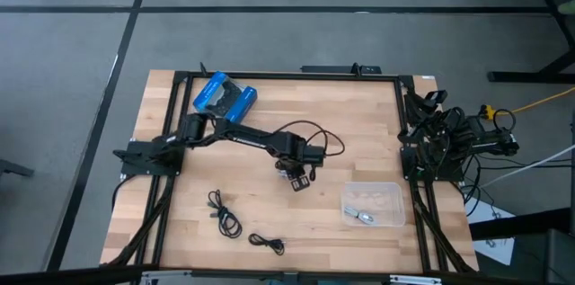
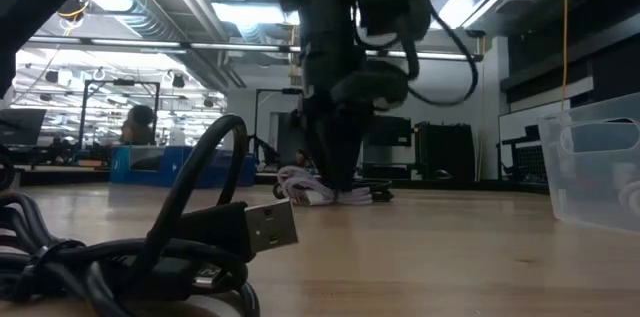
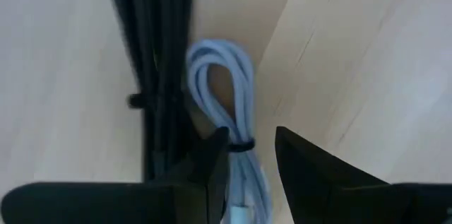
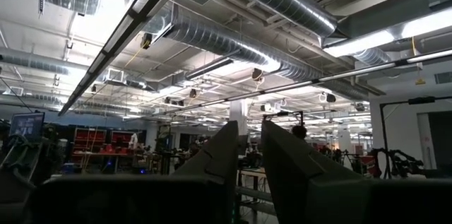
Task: Pick and place USB-C Cables
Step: Put the white charger cable into the transparent container
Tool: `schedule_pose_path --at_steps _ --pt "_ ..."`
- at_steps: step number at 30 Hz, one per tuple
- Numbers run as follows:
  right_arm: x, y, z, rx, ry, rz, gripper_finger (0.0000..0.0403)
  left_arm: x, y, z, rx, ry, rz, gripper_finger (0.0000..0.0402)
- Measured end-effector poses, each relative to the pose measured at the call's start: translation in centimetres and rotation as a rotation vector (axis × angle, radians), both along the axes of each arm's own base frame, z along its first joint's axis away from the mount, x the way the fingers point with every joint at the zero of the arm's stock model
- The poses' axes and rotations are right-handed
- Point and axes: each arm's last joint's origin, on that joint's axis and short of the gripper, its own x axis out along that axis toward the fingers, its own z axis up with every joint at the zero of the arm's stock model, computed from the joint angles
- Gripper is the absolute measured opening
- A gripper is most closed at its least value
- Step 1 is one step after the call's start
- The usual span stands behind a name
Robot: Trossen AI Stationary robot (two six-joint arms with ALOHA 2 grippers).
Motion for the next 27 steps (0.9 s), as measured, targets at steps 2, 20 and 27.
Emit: schedule_pose_path --at_steps 2,20,27 --pt "0.0 0.0 0.0 0.001 0.001 0.000 0.0068 0.0 -0.2 -0.6 0.002 0.022 -0.003 0.0112" --pt "0.1 0.0 -0.2 0.000 0.021 0.004 0.0068 0.2 -0.7 -2.6 0.008 0.070 -0.016 0.0080" --pt "0.2 0.0 -0.2 -0.001 0.022 0.005 0.0068 0.2 -0.7 -2.6 -0.002 0.071 -0.017 0.0022"
